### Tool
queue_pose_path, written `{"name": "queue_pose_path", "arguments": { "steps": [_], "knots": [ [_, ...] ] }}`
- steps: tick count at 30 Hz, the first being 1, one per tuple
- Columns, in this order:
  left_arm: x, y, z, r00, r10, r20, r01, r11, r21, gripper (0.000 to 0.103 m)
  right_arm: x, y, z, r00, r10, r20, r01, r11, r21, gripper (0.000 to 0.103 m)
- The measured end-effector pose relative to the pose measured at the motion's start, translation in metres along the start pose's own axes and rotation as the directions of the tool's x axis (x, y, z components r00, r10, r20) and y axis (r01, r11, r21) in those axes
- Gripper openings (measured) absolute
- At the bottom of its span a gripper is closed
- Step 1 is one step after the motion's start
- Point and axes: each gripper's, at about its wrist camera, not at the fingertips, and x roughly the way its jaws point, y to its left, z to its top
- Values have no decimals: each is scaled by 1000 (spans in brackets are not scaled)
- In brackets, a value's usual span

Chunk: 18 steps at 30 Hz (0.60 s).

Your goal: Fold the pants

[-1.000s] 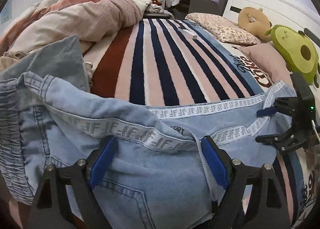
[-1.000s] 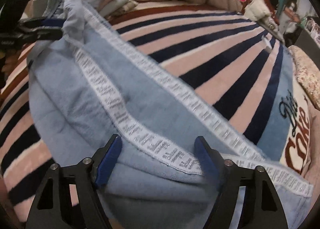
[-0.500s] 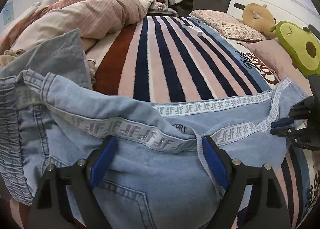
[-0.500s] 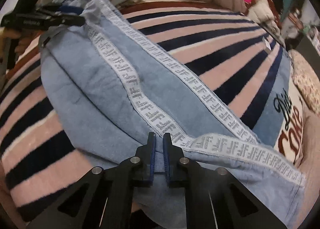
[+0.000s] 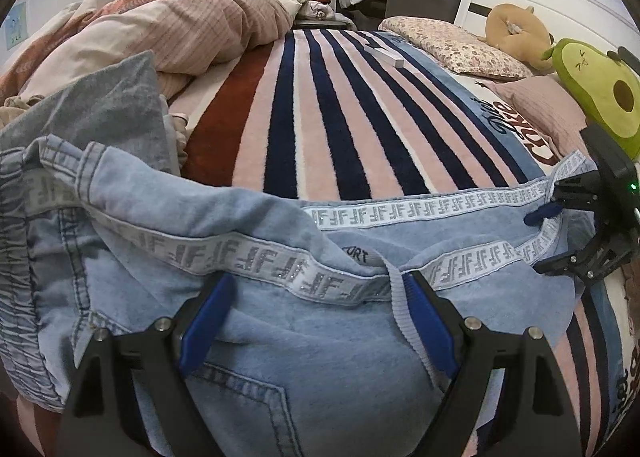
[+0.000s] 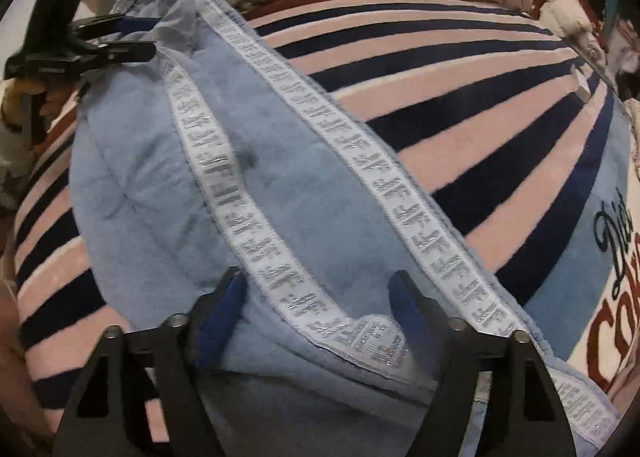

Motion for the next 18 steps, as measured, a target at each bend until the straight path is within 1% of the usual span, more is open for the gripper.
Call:
{"name": "queue_pose_path", "arguments": {
  "steps": [2,6,8,9,11,13,16,17,18],
  "knots": [
    [0,0,0,1000,2,0,-2,1000,0,84,-4,9,-2,1000,-14,-6,14,999,-30,55],
    [0,-1,0,1000,2,-2,-2,1000,3,84,-8,19,-9,999,-13,-36,11,998,-64,47],
    [1,-1,0,1000,7,-3,-7,1000,8,84,-10,26,-11,999,-25,-39,21,995,-94,32],
    [0,-2,0,1000,9,-2,-9,1000,10,84,-11,31,-11,998,-42,-40,37,993,-114,28],
    [0,-1,0,1000,8,2,-8,1000,10,84,-14,39,-11,996,-86,-32,81,987,-137,13],
    [-1,0,0,1000,6,11,-6,1000,3,84,-18,46,-12,989,-148,-2,146,978,-149,9],
    [-2,0,1,999,20,29,-20,1000,-3,84,-24,47,-10,973,-225,46,229,967,-110,6],
    [-1,0,1,999,34,38,-34,999,0,84,-26,46,-7,966,-253,61,258,962,-88,5],
    [-1,0,3,998,52,47,-52,999,4,84,-30,43,-4,952,-294,83,299,952,-57,5]
  ]
}}
